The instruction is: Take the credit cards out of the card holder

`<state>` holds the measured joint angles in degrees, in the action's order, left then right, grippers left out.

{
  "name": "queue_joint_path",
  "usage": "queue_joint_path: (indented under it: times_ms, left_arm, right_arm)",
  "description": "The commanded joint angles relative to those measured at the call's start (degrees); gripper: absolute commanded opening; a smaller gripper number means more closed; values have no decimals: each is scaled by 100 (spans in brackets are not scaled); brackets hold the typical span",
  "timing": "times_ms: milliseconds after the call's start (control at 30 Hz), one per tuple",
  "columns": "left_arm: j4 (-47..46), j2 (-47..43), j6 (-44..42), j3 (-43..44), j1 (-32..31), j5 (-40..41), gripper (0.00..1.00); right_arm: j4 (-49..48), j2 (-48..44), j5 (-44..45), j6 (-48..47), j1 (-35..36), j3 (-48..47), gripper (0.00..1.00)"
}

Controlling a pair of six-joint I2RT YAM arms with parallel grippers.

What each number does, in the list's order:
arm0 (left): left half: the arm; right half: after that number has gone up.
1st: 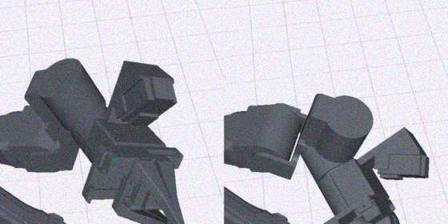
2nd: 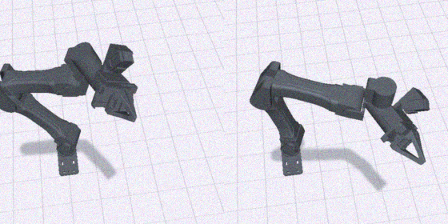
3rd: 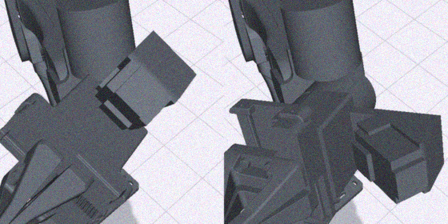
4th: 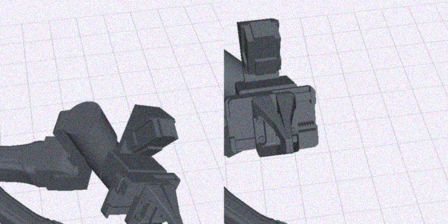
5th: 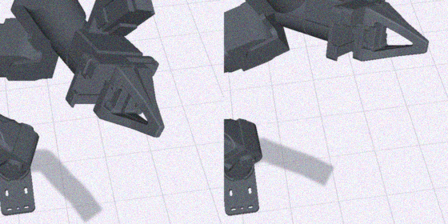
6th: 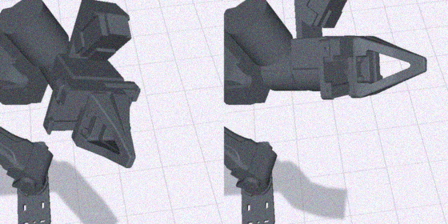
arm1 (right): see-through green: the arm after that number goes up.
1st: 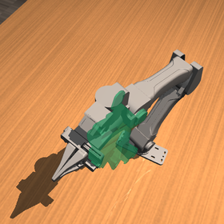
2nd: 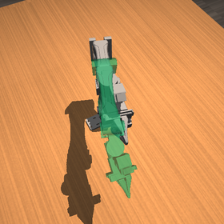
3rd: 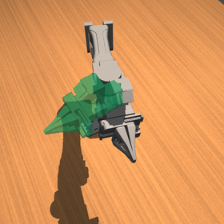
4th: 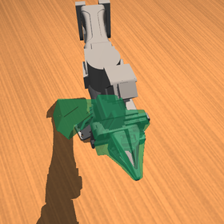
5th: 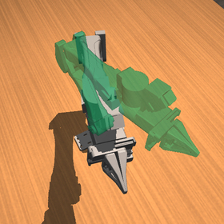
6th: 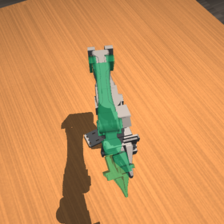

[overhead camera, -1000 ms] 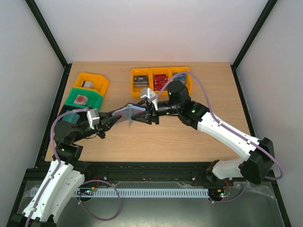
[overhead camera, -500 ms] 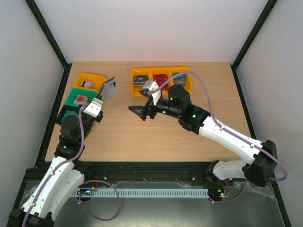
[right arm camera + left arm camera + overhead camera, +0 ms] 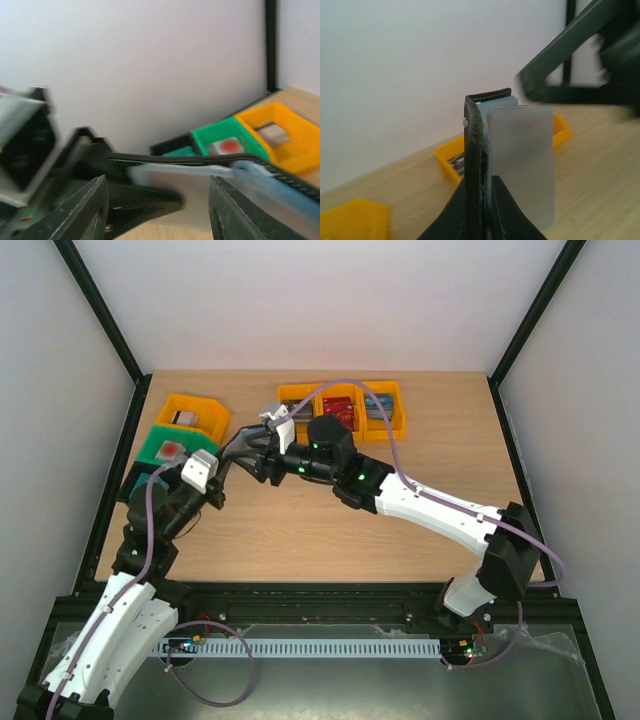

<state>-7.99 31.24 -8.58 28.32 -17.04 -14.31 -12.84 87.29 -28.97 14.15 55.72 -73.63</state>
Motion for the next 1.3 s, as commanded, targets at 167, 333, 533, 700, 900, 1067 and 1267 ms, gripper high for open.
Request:
queue_joint_path:
  times_ms: [167,333,533,700,900,1067,1267]
  left_arm:
    - [-574,-332,1588,186,291,-2056,2]
    - [-1558,-393,2382,30,402,-3289,2]
    - [-1493,-365,2016,119,405,-4331,2]
    - [-1673,-340,1994,180,405,-4631,2]
    - [-1587,-330,1694,259,445,-4950,2]
    - [-1463,-315,1425,283,459,-5138,2]
    - [-1538,-278,1284,290,456,-5266,2]
  right_arm:
    - [1384,-101,2902,-746,-31,-230,63]
    - [1429,-973,1224,-1928,-227,482,92]
    - [1433,-1527,-201,-2336,-855,813,99]
    - [2064,-1304,-808,-2824,-925,473,99]
    - [2707,-1127,-1807,-3394,-1020,189,99]
    - [2811,-1129,-2056,-3561,-1053,154,99]
    - [2757,-1209,-2277,-3748,-1072,98,99]
